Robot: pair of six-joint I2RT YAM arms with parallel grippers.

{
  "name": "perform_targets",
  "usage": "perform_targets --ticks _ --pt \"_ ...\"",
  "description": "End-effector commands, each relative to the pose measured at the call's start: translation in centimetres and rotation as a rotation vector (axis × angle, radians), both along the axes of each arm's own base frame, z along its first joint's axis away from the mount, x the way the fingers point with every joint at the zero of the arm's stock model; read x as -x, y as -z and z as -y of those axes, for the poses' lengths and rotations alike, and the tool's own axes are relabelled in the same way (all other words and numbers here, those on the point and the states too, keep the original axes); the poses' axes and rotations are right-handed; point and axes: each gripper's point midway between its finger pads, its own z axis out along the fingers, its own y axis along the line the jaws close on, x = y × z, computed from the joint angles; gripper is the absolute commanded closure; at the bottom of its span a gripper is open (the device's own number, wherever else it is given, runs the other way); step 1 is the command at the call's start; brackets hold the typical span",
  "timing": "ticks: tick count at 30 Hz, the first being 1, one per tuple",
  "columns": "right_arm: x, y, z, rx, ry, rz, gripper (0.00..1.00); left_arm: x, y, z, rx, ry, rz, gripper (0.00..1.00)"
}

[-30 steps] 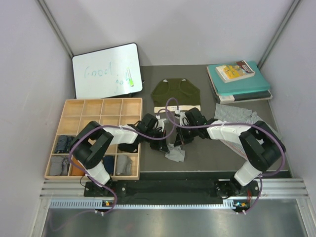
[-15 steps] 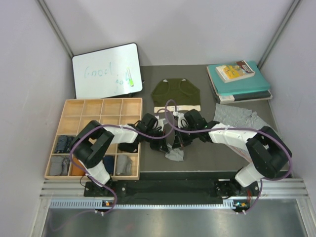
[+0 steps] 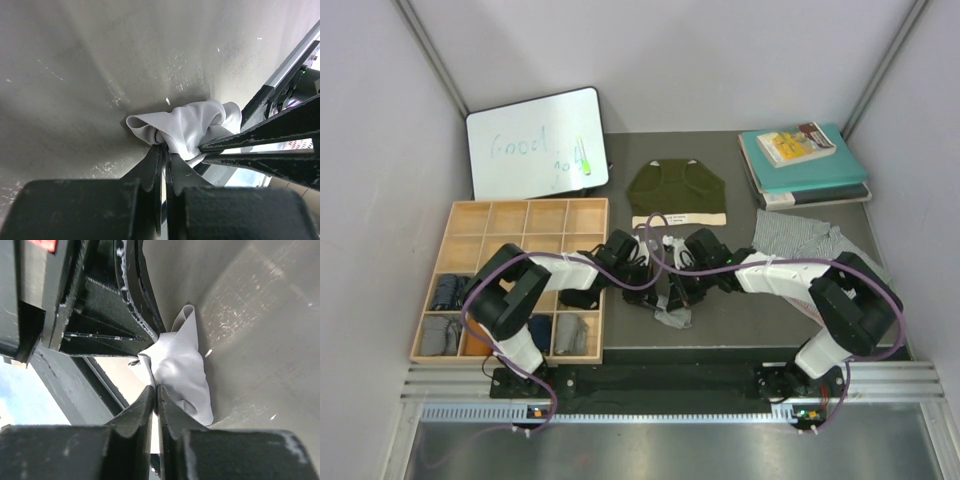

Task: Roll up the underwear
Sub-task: Roll the underwear to the center of the board.

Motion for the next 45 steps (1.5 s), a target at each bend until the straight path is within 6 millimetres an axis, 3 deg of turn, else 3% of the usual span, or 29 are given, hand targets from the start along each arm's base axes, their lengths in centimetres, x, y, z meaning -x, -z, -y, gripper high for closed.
perform_targets --ticks 1,6,16,40,43,45 --pt "1.8 0.7 0.0 0.028 -0.07 -0.022 0.9 -0.1 2.7 -2.0 -0.113 -0.04 0.011 1.0" --pt "2.1 0.9 -0.1 0.056 -0.083 -0.011 0.71 -0.2 2.4 -1.9 -0.101 -0.043 0.016 1.0" --pt "2.6 1.6 0.4 0.109 -0.083 0.0 0.62 -0.2 2.2 -2.0 -0.079 -0.051 0.015 1.0" --pt "4.2 6.8 4.7 0.456 -0.016 0.108 0.62 -0.6 0.2 -1.7 0.007 -0.043 0.047 1.0" --pt "4.0 6.8 4.9 0.465 0.009 0.106 0.62 -0.6 0.3 -1.8 0.008 -0.036 0.059 1.0" --pt "3.7 5.7 3.9 0.429 0.023 0.112 0.6 -0.5 0.5 -2.0 0.0 -0.034 0.061 1.0"
